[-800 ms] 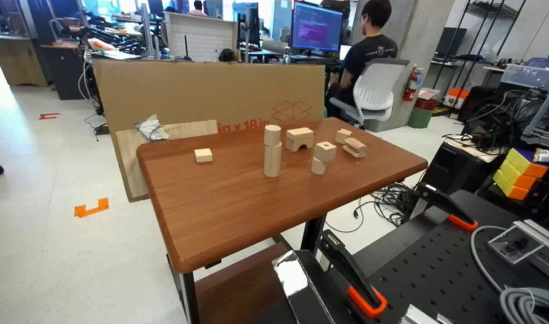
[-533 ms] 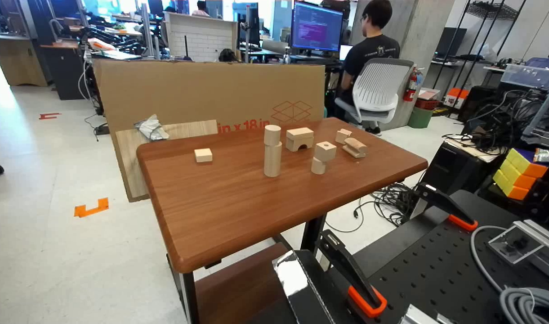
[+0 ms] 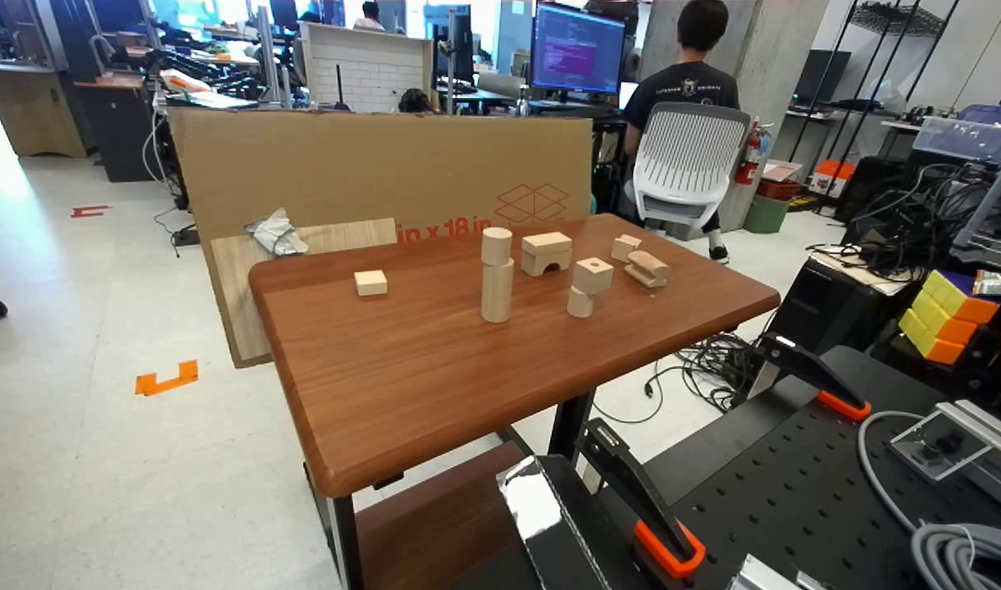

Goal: Pick the cylindrical block and put it on the square block

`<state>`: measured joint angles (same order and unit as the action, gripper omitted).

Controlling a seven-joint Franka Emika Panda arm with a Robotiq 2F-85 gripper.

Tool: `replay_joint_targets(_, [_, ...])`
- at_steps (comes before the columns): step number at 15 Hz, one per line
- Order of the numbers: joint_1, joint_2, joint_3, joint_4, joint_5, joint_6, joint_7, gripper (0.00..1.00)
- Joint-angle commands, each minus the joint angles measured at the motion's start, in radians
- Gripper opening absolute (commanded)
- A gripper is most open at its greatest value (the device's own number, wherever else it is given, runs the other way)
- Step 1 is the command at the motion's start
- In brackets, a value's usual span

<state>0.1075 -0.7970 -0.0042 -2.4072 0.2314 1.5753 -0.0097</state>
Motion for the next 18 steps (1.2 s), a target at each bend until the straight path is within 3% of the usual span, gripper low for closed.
replay_joint_targets(1, [-0.016, 0.133, 0.032, 0.007, 0.021, 0.162, -0.020, 1.00])
replay_joint_targets(8, [0.006, 0.491, 0.035, 0.051, 0.014, 0.547, -0.080, 1.00])
replay_joint_targets(13, [0.006, 0.712, 0.049, 0.114, -0.003, 0.668, -0.122, 1.00])
replay_joint_targets(18, [-0.002, 0.857, 0.076, 0.134, -0.120, 0.834, -0.047, 1.00])
